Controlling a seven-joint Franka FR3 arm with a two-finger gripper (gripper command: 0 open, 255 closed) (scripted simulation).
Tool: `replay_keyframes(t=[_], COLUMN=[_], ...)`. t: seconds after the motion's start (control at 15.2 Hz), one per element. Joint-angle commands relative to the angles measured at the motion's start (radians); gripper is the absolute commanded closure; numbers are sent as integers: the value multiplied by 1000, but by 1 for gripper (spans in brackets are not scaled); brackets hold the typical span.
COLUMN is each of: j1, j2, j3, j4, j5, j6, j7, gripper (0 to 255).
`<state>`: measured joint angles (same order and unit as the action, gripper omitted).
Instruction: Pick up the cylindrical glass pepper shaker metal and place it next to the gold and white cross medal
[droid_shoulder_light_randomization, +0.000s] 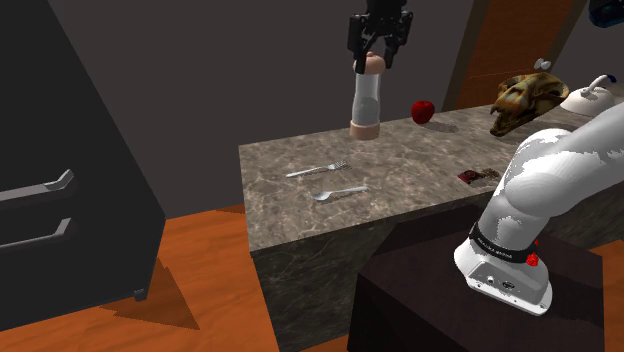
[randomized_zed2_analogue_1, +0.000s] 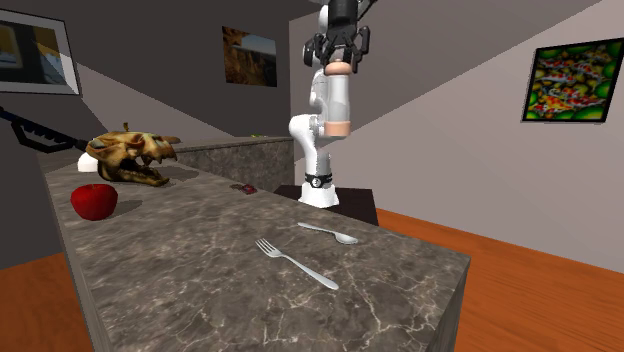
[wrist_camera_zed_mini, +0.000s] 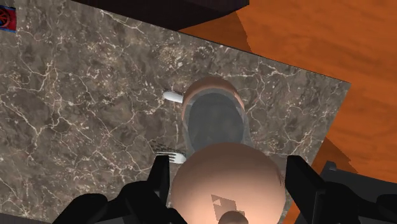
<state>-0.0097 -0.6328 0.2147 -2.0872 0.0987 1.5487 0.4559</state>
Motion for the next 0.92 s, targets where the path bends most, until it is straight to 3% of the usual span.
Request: replay_keyframes(t=[0.0,0.86], j1=[-3,-58], j2=[-53,-297], j3=[-38,-306], j4=[-41,-178], j5=[-11,-175], j6=[-13,-123], j7=[-41,-317], gripper=[255,255])
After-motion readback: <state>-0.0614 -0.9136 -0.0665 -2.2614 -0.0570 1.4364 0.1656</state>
